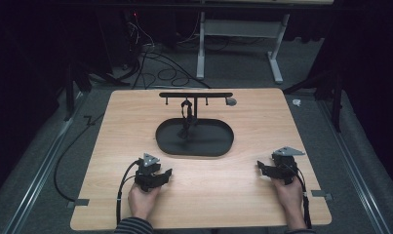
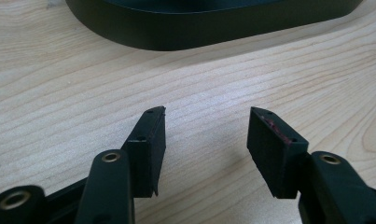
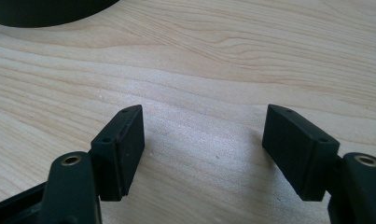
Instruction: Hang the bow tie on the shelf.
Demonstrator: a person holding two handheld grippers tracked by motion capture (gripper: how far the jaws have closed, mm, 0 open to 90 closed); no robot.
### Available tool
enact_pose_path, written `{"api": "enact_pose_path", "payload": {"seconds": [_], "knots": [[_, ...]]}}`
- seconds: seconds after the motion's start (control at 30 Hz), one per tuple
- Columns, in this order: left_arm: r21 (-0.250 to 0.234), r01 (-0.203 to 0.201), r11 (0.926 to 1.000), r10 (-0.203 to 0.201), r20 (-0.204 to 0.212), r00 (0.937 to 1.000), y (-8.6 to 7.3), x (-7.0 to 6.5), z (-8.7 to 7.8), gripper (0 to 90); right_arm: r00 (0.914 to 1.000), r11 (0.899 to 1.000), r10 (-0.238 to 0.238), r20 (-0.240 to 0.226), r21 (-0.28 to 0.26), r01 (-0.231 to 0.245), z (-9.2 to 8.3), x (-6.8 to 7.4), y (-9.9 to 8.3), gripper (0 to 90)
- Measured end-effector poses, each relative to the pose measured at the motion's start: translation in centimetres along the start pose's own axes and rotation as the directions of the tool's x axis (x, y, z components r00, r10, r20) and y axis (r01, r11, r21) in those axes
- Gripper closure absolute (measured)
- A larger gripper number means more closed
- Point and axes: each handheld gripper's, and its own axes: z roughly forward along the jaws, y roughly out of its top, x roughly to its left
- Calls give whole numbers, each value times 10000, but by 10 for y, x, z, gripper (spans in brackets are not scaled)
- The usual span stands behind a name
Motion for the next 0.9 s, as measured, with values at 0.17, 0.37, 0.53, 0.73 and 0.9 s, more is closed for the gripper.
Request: {"api": "enact_pose_path", "payload": {"seconds": [0.17,0.37,0.53,0.73,0.9], "knots": [[-119,-135,9998,133,-91,9999,0,1,2,473,10000,10000,-1,-1,1,1,0,0,0,311],[-213,-536,9983,528,-374,9979,-2,-3,4,464,10000,10000,-4,0,0,4,0,0,0,311],[-567,-714,9958,680,-602,9959,-7,-7,6,442,10000,10000,-8,3,-2,8,0,0,0,311],[-487,-933,9945,893,-774,9930,-7,-11,7,411,10000,10000,-25,16,0,25,0,0,0,311],[-452,-930,9946,893,-769,9930,-6,-11,7,400,10000,10000,-20,13,-1,20,0,0,0,311]]}}
